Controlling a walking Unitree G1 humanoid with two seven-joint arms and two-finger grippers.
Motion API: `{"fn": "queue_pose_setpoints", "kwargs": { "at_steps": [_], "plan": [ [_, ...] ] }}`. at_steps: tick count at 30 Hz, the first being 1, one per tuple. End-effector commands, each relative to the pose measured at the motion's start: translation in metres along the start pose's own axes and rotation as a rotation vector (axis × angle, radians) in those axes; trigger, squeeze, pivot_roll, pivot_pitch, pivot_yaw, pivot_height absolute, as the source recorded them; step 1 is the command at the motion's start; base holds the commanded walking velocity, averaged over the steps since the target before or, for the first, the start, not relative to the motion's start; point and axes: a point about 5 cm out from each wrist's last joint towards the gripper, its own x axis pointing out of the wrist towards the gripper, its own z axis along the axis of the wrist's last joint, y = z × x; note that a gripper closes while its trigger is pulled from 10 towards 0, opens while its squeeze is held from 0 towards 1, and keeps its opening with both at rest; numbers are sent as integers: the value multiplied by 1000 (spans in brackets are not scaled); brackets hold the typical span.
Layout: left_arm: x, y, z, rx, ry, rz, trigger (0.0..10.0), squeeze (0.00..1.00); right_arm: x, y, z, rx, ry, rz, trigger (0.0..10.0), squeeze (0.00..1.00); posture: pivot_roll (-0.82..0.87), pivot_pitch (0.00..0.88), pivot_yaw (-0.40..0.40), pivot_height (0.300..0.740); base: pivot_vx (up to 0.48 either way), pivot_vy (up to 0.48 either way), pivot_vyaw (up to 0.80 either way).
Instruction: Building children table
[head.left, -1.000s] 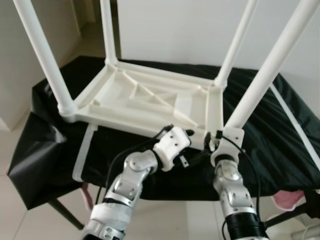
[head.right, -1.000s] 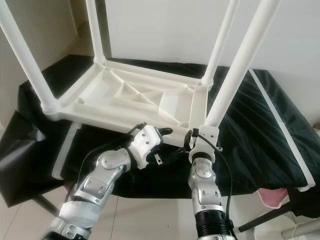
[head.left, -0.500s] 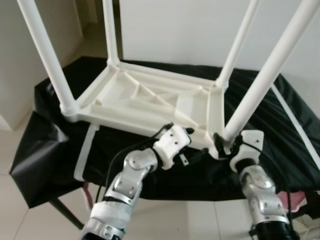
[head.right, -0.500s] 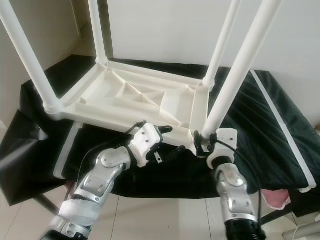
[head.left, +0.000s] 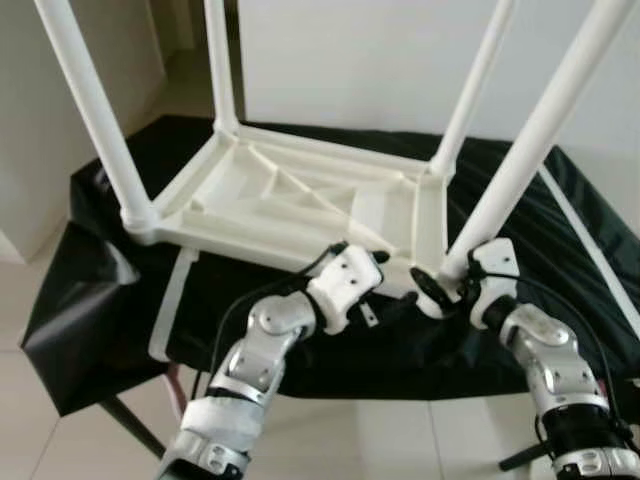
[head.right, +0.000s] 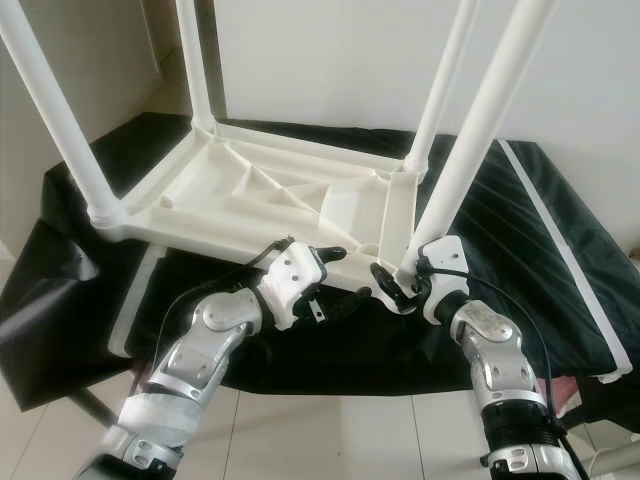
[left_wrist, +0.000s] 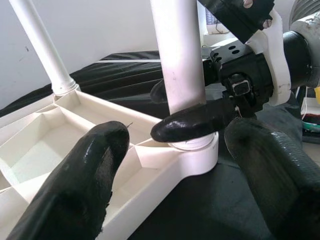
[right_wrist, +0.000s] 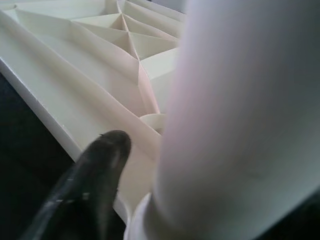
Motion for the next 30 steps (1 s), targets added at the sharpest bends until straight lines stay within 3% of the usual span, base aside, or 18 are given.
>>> {"fn": "queue_pose_setpoints", "kwargs": {
  "at_steps": [1, 11, 12, 14, 15, 20, 24, 27, 30],
  "plan": [
    [2, 4, 0, 6, 8, 87, 10000, 0, 3, 5, -4, -14, 21, 66, 0, 0, -21, 0, -49, 740, 0, 0, 0],
    [-5, 0, -4, -14, 23, 113, 10000, 0, -2, 0, -14, -7, 60, 77, 0, 0, -2, 8, -57, 740, 0, 0, 0],
    [-7, 0, -4, -15, 24, 115, 10000, 0, -1, 2, -14, -2, 62, 77, 3294, 0, 0, 19, -58, 740, 0, 0, 0],
    [-8, 1, -4, -16, 25, 117, 10000, 0, 0, 4, -14, 1, 63, 76, 3294, 0, 0, 19, -58, 740, 0, 0, 0],
    [-8, 0, -4, -19, 25, 117, 10000, 0, 0, 4, -14, 7, 61, 74, 10000, 0, 0, 19, -58, 740, 0, 0, 0],
    [-9, -1, -4, -24, 27, 123, 10000, 0, 5, 8, -10, 45, 43, 34, 10000, 0, 8, 41, -69, 740, 0, 0, 0],
    [-11, -3, -4, -37, 32, 147, 10000, 0, 12, 16, -10, 73, 65, -115, 10000, 0, 21, 64, -83, 740, 0, 0, 0],
    [-11, -3, -5, -40, 35, 152, 10000, 0, 13, 17, -9, 76, 58, -152, 10000, 0, 23, 66, -86, 740, 0, 0, 0],
    [-14, 0, -4, -37, 41, 177, 10000, 0, 14, 26, -12, 156, 83, -280, 10000, 0, 37, 74, -101, 740, 0, 0, 0]
  ]
}}
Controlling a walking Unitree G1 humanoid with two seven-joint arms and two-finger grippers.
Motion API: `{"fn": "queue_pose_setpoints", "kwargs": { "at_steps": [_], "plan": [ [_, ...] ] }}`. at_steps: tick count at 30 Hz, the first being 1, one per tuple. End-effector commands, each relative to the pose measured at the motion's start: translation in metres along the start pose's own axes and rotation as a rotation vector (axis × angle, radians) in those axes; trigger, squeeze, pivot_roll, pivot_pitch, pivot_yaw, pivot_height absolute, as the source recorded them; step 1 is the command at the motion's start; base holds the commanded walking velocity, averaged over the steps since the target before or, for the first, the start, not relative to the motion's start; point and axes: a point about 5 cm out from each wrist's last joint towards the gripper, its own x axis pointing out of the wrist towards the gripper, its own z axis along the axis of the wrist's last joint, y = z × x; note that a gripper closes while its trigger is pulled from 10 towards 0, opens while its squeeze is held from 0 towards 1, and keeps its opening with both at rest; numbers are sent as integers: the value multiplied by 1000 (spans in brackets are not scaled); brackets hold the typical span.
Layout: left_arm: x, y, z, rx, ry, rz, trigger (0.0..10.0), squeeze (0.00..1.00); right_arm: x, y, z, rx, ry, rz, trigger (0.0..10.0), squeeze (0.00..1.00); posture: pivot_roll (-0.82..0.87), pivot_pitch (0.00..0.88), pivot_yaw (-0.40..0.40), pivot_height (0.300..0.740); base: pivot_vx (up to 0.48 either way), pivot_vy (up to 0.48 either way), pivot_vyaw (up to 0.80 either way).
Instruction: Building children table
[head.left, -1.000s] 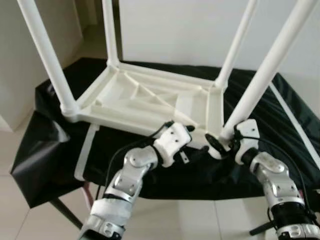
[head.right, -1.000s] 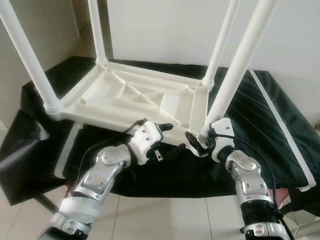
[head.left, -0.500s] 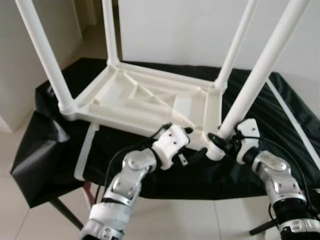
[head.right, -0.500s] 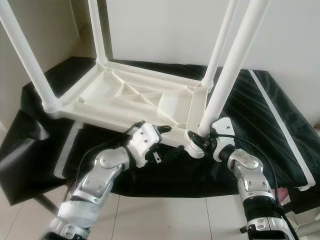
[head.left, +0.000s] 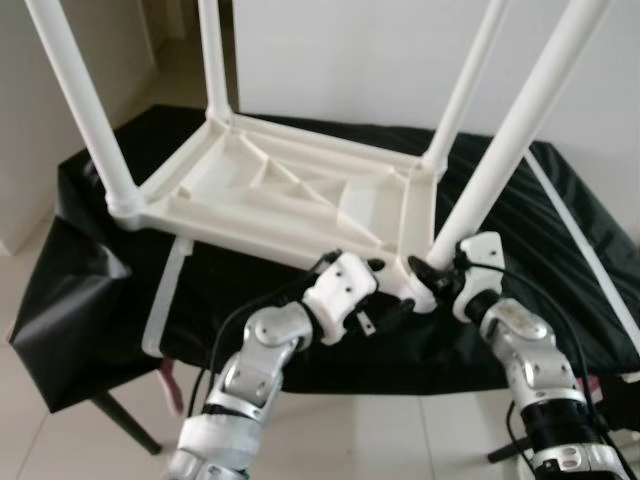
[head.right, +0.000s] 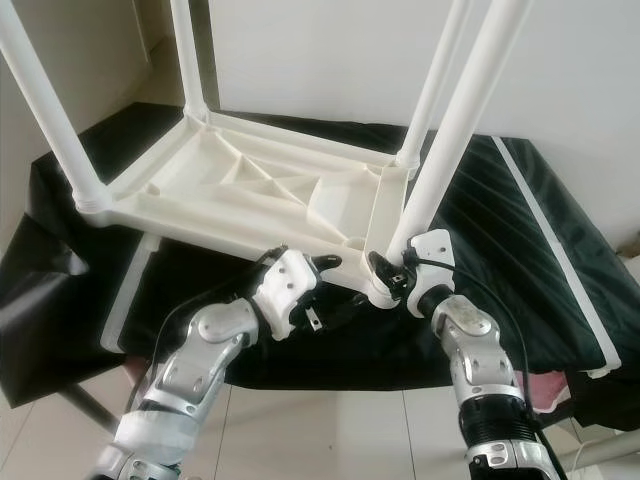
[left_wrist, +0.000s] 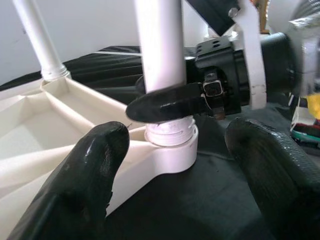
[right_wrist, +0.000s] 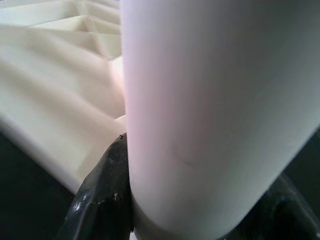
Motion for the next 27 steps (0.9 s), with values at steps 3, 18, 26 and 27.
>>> {"fn": "queue_pose_setpoints", "kwargs": {
  "at_steps": [3, 18, 26, 27],
  "plan": [
    [-1, 10, 2, 13, 7, 156, 10000, 0, -7, 6, -20, 38, 95, -152, 10000, 0, 46, 67, -100, 740, 0, 0, 0],
    [9, 15, 10, 35, -4, 117, 10000, 0, -29, 14, -30, 170, 119, -745, 10000, 0, 15, 45, -36, 740, 0, 0, 0],
    [11, 19, 12, 48, -13, 99, 10000, 0, -31, 13, -28, 158, 112, -807, 10000, 0, -7, 25, -20, 740, 0, 0, 0],
    [12, 19, 13, 49, -14, 96, 10000, 0, -32, 11, -27, 150, 109, -818, 10000, 0, -11, 20, -19, 740, 0, 0, 0]
  ]
}}
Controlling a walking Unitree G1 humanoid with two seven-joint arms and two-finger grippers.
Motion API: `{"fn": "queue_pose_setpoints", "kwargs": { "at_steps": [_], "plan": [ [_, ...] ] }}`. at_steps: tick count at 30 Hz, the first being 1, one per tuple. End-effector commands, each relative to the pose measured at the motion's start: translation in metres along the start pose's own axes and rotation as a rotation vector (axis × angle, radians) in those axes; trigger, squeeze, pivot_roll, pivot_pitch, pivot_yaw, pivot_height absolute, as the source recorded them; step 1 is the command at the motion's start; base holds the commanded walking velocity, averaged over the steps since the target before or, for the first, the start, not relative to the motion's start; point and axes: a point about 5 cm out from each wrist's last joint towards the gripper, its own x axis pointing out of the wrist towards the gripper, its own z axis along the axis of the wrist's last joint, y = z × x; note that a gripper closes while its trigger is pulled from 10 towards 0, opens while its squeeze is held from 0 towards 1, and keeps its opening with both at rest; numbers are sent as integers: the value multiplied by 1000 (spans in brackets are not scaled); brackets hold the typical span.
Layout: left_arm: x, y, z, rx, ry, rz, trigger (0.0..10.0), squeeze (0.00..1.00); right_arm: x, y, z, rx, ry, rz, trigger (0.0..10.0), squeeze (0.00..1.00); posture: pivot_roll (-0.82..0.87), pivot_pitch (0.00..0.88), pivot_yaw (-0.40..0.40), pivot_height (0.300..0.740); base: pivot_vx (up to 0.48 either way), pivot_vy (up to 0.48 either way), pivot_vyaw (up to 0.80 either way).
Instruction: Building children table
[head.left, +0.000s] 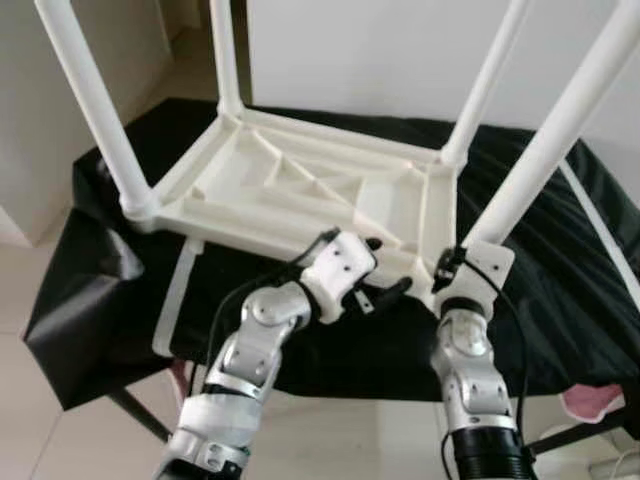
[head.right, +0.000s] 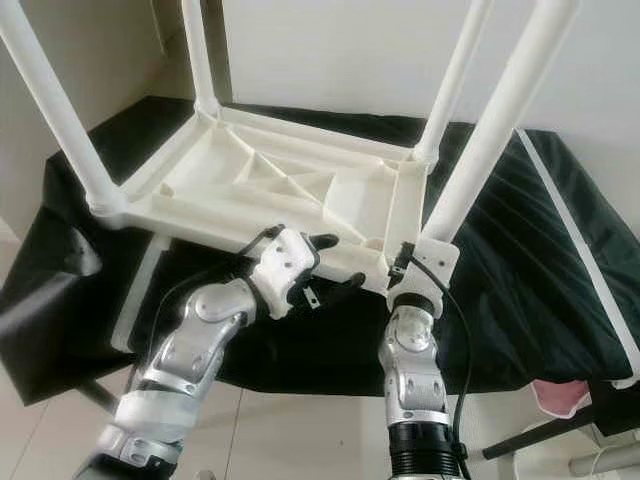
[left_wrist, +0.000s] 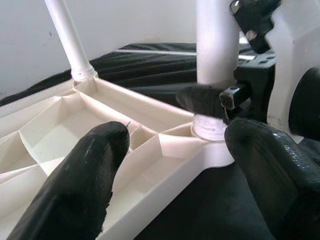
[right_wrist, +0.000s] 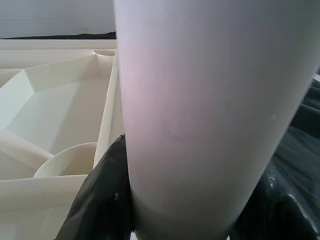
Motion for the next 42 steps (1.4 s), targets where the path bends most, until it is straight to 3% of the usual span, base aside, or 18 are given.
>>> {"fn": "queue_pose_setpoints", "kwargs": {
  "at_steps": [1, 3, 4, 5, 6, 10, 14, 15, 16, 17, 18, 23, 25, 27, 28, 34, 42],
  "plan": [
    [2, 3, -1, 5, 6, 90, 10000, 0, -4, -22, -25, -44, 116, -108, 10000, 0, -11, 20, -19, 740, 0, 0, 0],
    [3, 3, -2, 6, 4, 86, 10000, 0, -3, -24, -23, -51, 98, -121, 10000, 0, -17, 11, -15, 740, 0, 0, 0],
    [5, 1, -3, 4, 5, 77, 10000, 0, -1, -29, -21, -51, 83, -122, 10000, 765, -24, 5, -14, 740, 0, 0, 0],
    [5, 1, -3, 4, 5, 77, 10000, 0, -1, -29, -21, -51, 83, -122, 10000, 765, -24, 5, -14, 740, 0, 0, 0],
    [5, 0, -3, 4, 2, 70, 10000, 0, -1, -30, -20, -49, 75, -113, 10000, 1000, -28, 1, -13, 740, 0, 0, 0],
    [7, -2, -2, 4, -4, 59, 10000, 0, 1, -32, -15, -31, 36, -52, 10000, 1000, -34, 0, -12, 740, 0, 0, 0],
    [9, -1, -2, 21, -5, 53, 10000, 0, 8, -35, -5, -1, -17, 147, 10000, 1000, -40, 0, -17, 740, 0, 0, 0],
    [9, -1, -2, 21, -5, 53, 10000, 0, 8, -35, -5, -1, -17, 147, 10000, 1000, -40, 0, -17, 740, 0, 0, 0],
    [9, -1, -2, 25, -4, 51, 10000, 0, 11, -38, -2, -17, -33, 225, 10000, 702, -39, 0, -20, 740, 0, 0, 0],
    [9, -1, -3, 25, -3, 51, 10000, 0, 11, -40, -1, -27, -36, 259, 10000, 702, -39, 0, -20, 740, 0, 0, 0],
    [8, -1, -3, 24, -2, 51, 10000, 0, 13, -43, -1, -30, -31, 292, 10000, 0, -38, 0, -22, 740, 0, 0, 0],
    [7, -3, -6, 23, 4, 50, 10000, 0, 17, -51, -1, -61, -26, 399, 10000, 0, -37, 0, -27, 740, 0, 0, 0],
    [7, -5, -7, 23, 8, 47, 10000, 0, 22, -52, 0, -123, -23, 544, 10000, 0, -38, 0, -32, 740, 0, 0, 0],
    [7, -6, -7, 23, 9, 46, 10000, 0, 22, -52, 0, -143, -23, 590, 10000, 0, -38, 0, -33, 740, 0, 0, 0],
    [8, -7, -7, 24, 9, 42, 10000, 0, 25, -51, 1, -173, -10, 699, 10000, 0, -39, 0, -31, 740, 0, 0, 0],
    [11, -9, -7, 33, 7, 23, 10000, 0, 33, -51, 4, -224, 12, 821, 10000, 0, -40, 0, -31, 740, 0, 0, 0],
    [11, -9, -7, 36, 10, 13, 10000, 0, 42, -50, 6, -283, 12, 854, 10000, 0, -39, 0, -34, 740, 0, 0, 0]
  ]
}}
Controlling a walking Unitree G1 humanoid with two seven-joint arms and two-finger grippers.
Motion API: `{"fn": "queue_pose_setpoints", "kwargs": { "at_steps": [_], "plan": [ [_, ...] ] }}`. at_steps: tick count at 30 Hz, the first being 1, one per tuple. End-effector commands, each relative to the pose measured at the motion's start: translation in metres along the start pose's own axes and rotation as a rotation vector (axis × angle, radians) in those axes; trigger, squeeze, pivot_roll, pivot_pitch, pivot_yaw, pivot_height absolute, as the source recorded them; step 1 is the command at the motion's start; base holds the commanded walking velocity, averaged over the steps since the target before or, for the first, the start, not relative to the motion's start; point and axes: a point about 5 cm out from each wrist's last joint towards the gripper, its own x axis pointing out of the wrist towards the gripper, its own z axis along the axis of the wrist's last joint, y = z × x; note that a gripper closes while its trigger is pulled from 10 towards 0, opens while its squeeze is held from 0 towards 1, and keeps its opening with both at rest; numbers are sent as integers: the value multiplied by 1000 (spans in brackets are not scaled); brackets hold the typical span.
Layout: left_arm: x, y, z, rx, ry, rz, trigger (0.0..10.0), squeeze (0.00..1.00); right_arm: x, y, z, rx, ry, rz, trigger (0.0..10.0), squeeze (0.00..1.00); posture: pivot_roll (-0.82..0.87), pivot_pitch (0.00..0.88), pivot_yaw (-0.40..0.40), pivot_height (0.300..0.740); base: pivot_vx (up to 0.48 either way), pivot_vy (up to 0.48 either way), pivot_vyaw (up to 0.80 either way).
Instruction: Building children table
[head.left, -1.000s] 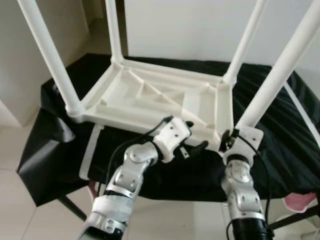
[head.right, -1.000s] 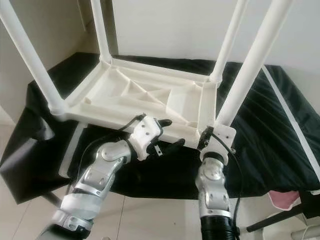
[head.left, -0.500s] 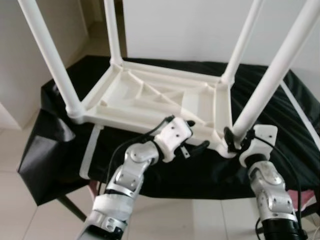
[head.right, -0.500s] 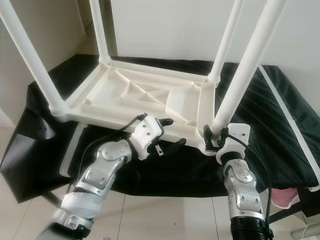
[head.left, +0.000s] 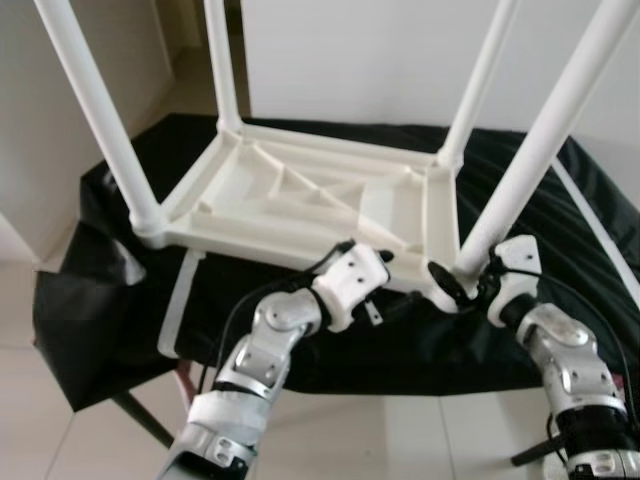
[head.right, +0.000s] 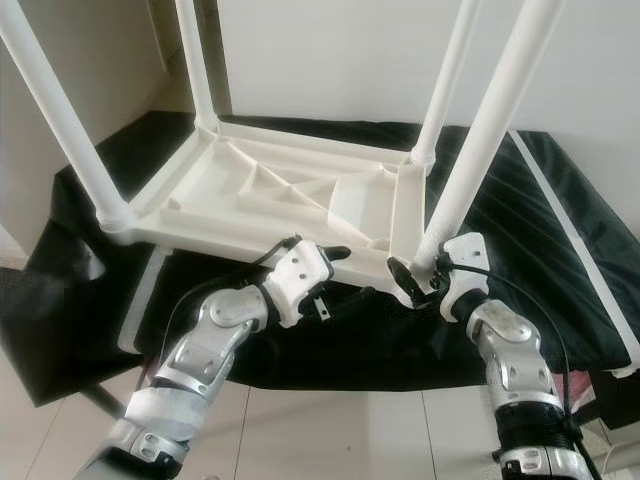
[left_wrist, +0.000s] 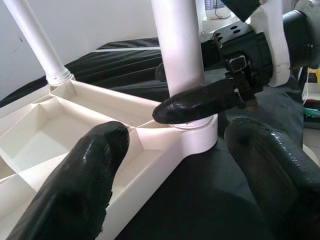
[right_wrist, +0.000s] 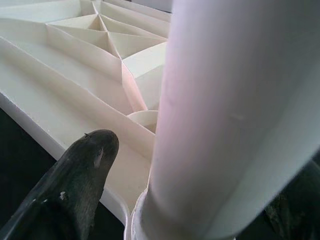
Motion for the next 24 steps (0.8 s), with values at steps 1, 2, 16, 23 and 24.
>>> {"fn": "queue_pose_setpoints", "kwargs": {
  "at_steps": [1, 2, 16, 23, 24],
  "plan": [
    [2, 3, 0, 11, 2, 74, 10000, 0, 1, -1, -4, -29, 27, 18, 8039, 0, -40, 0, -36, 740, 0, 0, 0],
    [3, 2, 0, 12, 3, 73, 10000, 0, 0, -1, -8, -40, 48, 28, 0, 0, -36, 0, -43, 740, 0, 0, 0],
    [3, -2, -3, 15, 5, 68, 10000, 0, -7, -2, -25, 4, 93, 8, 10000, 0, -48, 0, -32, 740, 0, 0, 0],
    [3, -1, -3, 21, 4, 76, 10000, 0, -8, -4, -30, 33, 122, -204, 10000, 0, -50, 0, -38, 740, 0, 0, 0],
    [3, -1, -3, 21, 4, 76, 10000, 0, -8, -4, -30, 33, 122, -204, 10000, 0, -50, 0, -38, 740, 0, 0, 0]
  ]
}}
